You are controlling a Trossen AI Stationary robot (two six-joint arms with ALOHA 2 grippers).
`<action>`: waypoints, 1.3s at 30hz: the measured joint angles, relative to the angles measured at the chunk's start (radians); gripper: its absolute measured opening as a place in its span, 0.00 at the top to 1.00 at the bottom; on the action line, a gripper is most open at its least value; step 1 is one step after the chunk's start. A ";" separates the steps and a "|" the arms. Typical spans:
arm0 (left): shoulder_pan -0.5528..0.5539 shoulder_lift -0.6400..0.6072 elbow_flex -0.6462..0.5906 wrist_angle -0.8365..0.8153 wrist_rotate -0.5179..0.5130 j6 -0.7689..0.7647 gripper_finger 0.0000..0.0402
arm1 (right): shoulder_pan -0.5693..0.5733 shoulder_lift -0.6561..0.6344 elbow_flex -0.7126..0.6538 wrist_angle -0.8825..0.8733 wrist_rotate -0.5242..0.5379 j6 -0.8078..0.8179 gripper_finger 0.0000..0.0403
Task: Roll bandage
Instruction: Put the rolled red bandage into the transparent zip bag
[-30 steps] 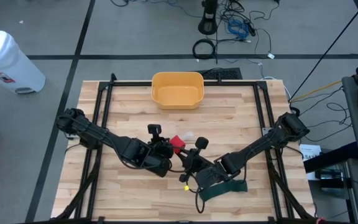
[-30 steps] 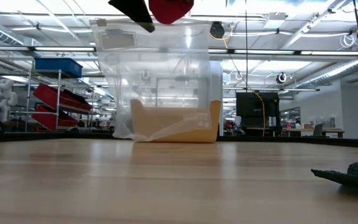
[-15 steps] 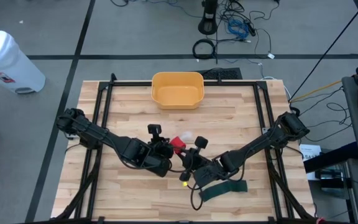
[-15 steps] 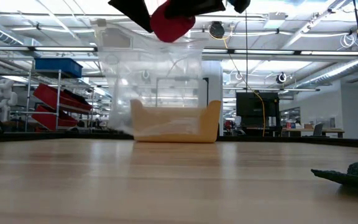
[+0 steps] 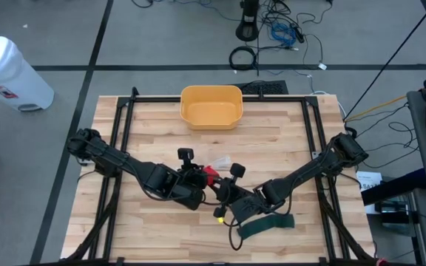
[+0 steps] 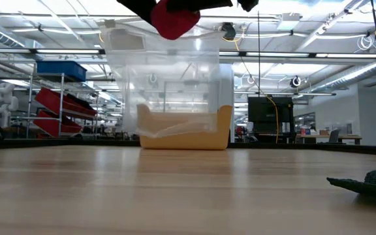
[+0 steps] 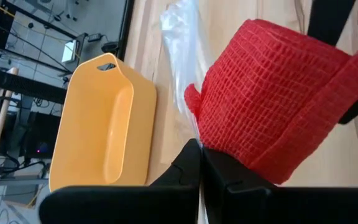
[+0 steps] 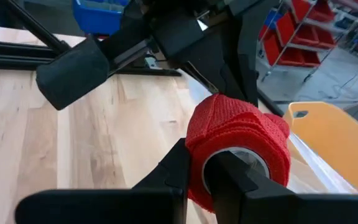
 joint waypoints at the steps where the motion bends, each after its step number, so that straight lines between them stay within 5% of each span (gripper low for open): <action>1: 0.000 -0.001 0.000 0.001 0.000 0.000 1.00 | 0.000 0.000 0.000 0.011 0.012 -0.013 0.91; 15: 0.000 -0.001 0.000 -0.007 0.012 -0.001 1.00 | 0.058 -0.035 0.004 0.030 0.189 -0.104 0.91; 39: -0.002 0.001 0.009 0.005 0.004 0.003 1.00 | 0.030 -0.021 0.004 -0.090 0.181 0.018 0.91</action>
